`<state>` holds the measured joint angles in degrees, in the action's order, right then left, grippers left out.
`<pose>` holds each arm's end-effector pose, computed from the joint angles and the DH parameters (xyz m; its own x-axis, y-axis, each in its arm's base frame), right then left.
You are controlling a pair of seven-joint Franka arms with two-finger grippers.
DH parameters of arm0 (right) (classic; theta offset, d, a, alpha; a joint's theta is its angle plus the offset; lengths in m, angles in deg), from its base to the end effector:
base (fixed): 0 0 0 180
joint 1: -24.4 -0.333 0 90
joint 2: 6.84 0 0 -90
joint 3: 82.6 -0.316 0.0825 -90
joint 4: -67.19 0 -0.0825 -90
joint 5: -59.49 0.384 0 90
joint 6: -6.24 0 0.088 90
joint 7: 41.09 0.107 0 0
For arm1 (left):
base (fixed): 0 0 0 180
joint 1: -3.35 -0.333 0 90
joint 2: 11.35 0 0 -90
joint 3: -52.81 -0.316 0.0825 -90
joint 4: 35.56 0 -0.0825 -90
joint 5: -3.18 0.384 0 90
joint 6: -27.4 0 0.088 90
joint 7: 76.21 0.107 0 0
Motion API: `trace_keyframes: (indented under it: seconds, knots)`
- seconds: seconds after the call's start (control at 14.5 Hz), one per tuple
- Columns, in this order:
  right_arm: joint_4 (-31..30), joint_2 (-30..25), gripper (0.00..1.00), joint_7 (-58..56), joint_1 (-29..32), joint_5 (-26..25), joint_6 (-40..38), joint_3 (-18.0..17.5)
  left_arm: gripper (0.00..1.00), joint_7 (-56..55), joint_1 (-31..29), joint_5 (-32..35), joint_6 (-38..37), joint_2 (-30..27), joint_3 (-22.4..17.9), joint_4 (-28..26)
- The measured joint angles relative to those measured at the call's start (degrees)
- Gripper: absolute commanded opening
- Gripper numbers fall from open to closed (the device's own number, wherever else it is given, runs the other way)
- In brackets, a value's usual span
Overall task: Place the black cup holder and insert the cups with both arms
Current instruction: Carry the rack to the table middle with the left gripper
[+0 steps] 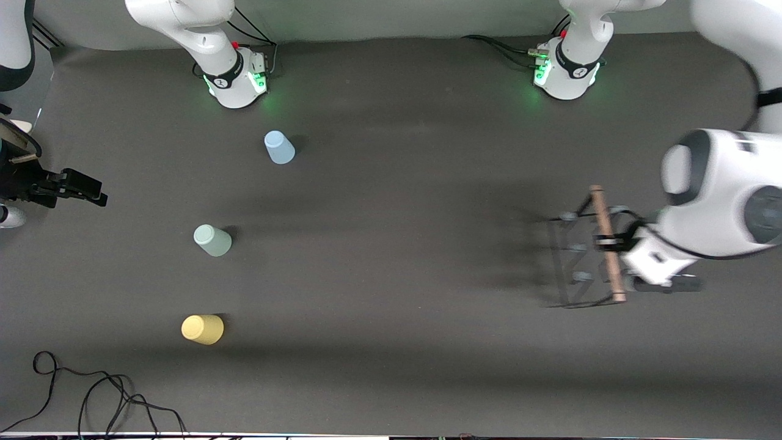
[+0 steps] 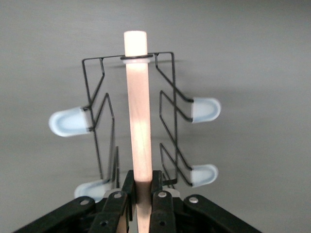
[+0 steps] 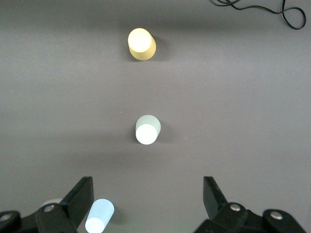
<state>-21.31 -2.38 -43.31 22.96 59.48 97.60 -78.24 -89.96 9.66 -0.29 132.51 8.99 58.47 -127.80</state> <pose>0.5788 -0.0279 0.5949 0.9995 -0.0121 -0.0279 -0.0120 -0.9999 0.0050 0.6330 -0.1323 0.4131 0.9879 0.0497 -0.1470 0.0586 -0.9967 0.0568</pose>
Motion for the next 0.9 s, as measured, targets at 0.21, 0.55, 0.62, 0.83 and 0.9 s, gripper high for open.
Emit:
trace_keyframes:
  seconds: [0.21, 0.55, 0.62, 0.83, 0.9]
  knots:
    - [0.0, 0.0, 1.00, 0.0, 0.0, 0.0, 0.0, 0.0, 0.00, -10.2, 9.3, -0.2, 0.1, 2.5, 0.0, 3.6]
    - [0.0, 0.0, 1.00, 0.0, 0.0, 0.0, 0.0, 0.0, 0.00, -14.0, 20.8, -0.4, 1.7, 9.7, 0.0, 13.1]
    - [0.0, 0.1, 1.00, 0.0, 0.0, 0.0, 0.0, 0.0, 0.00, -14.2, 22.4, -0.6, 1.8, 10.9, 0.0, 14.6]
    - [-0.1, 0.1, 1.00, 0.0, 0.0, 0.0, 0.0, 0.0, 0.00, -18.2, 26.7, -2.7, 2.1, 14.5, 0.4, 18.7]
    - [-0.1, 0.1, 1.00, 0.0, 0.0, 0.0, 0.0, 0.0, 0.00, -20.4, 28.2, -2.8, 2.6, 15.9, 0.6, 20.2]
